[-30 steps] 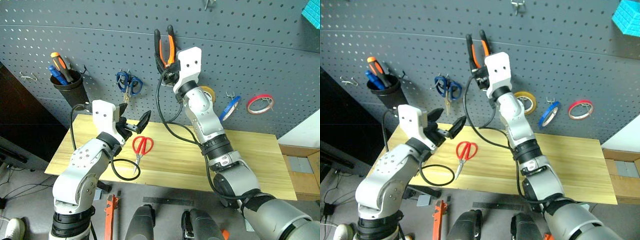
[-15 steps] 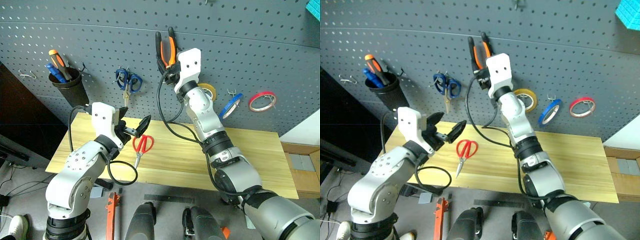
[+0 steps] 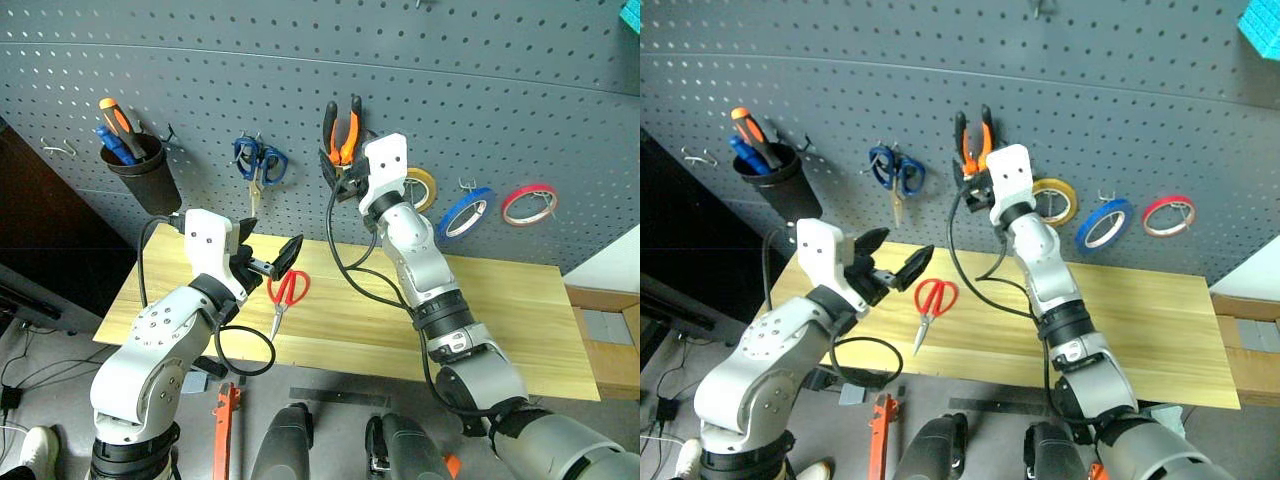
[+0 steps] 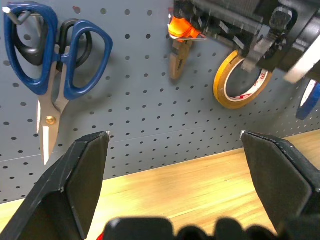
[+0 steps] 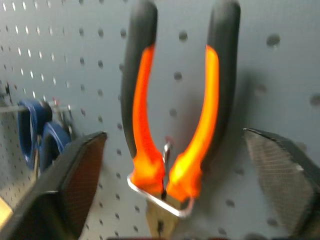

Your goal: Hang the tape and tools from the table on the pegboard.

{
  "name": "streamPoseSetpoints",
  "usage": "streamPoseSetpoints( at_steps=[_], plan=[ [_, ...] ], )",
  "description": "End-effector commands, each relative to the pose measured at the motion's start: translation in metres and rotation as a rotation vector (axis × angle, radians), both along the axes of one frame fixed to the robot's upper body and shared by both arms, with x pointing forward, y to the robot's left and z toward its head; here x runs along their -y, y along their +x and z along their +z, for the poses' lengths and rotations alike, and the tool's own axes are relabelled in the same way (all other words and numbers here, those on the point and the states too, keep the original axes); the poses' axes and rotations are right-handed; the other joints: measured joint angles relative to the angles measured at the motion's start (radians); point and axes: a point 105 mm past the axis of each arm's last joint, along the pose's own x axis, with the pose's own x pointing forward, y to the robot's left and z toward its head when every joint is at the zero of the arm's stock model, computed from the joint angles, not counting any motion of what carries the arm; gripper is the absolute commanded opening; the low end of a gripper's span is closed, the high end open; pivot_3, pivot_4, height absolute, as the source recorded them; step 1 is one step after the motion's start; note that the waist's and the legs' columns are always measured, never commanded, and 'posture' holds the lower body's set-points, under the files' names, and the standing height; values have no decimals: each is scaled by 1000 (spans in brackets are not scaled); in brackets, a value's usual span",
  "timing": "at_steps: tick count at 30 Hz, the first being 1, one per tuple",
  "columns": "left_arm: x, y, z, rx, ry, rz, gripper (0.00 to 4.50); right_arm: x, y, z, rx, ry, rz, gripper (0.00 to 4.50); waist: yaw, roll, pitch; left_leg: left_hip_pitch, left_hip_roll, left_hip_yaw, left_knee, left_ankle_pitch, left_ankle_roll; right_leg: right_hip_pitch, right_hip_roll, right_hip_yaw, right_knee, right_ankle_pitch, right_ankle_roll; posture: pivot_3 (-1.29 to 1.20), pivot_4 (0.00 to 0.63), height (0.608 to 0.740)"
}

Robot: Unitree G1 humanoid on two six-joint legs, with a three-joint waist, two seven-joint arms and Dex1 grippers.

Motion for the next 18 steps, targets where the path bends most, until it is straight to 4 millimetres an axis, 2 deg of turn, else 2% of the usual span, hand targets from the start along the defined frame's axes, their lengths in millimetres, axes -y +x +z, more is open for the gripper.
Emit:
streamPoseSetpoints(
  at_steps=[1, 4, 9, 14, 18],
  plan=[
    [6, -8, 13, 56, -6, -39, 4500, 1, -7, 20, 71, 13, 5, 4461, 0, 0, 0, 0, 0, 0, 0, 0, 0, 0, 0, 0, 0, 0, 0, 228, 238, 740],
    [9, -9, 11, 50, -8, -47, 4500, 6, -14, 17, 58, 1, 21, 4461, 0, 0, 0, 0, 0, 0, -1, 0, 0, 0, 0, 0, -1, 0, 0, 218, 230, 740],
    [14, -14, -2, 15, 25, -40, 4500, 19, -42, 11, 19, -66, 134, 4461, 2, 0, 0, -1, 0, 0, -1, 0, 0, 0, 0, 0, -2, 0, 0, 199, 224, 740],
    [-9, -11, -39, -106, 129, 92, 4500, 32, -82, -19, -114, -186, 285, 4461, 1, 1, 1, -1, 0, 0, -2, 0, 0, 0, 0, 0, -2, 0, 0, 180, 248, 740],
    [-42, -5, -82, -249, 214, 240, 4500, 44, -122, -59, -231, -316, 414, 4461, -1, 5, 7, 0, 1, 1, -2, 0, 0, 0, 0, 0, -2, -6, 1, 157, 269, 740]
  ],
)
